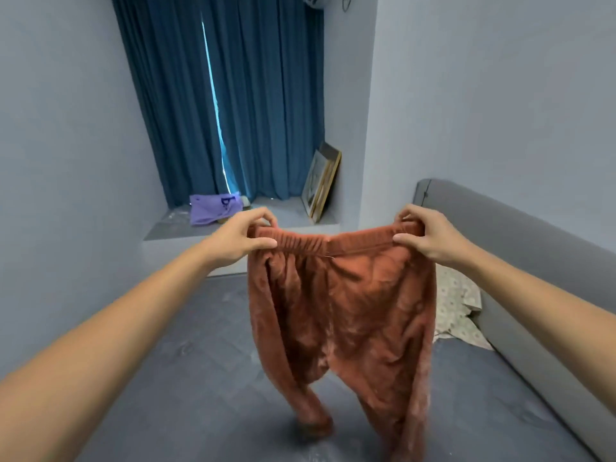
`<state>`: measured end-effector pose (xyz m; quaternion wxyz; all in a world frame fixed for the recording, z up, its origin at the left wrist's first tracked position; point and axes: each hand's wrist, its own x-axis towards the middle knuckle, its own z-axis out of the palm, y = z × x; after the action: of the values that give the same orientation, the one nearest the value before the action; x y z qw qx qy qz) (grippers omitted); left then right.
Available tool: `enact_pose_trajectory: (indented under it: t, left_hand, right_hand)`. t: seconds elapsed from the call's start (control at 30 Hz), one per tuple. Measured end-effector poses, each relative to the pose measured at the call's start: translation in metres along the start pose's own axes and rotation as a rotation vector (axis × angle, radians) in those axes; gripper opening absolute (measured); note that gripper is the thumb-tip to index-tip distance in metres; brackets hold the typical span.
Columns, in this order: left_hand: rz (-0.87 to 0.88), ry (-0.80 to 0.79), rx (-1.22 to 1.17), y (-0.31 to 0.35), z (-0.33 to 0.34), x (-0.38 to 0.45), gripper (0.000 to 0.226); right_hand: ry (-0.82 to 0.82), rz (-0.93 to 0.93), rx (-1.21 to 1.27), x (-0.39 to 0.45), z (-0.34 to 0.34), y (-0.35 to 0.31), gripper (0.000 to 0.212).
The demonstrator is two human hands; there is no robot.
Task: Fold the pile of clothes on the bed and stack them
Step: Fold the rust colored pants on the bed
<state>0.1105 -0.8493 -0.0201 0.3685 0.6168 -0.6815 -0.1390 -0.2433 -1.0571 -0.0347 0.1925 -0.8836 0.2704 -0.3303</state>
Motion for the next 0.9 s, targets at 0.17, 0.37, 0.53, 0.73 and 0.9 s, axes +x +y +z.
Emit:
enact_pose_trajectory:
  t: [0.17,0.37,0.53,0.73,0.9]
  left_hand:
    - [-0.03,0.043,-0.031,0.047,-0.029,-0.013,0.022]
    - [-0.105,0.18,-0.122,0.063,-0.042,-0.022,0.024]
    - [-0.184,0.263,-0.17,0.058,-0.048,-0.03,0.023]
    - [-0.367,0.325,-0.279,0.04,-0.031,-0.041,0.028]
    - [-0.52,0.431,-0.244,0.021,0.014,-0.04,0.04]
  right_hand:
    - [-0.037,-0.045,-0.012,0.017,-0.048,-0.021,0.02]
    - [-0.099,-0.053,-0.014,0.029,-0.08,-0.024,0.02]
    - [-0.144,-0.039,0.05,0.036,-0.076,-0.026,0.022]
    - [-0.185,0.134,0.257,0.038,-0.049,-0.031,0.02]
    - [-0.243,0.433,0.39,0.035,-0.011,-0.035,0.026]
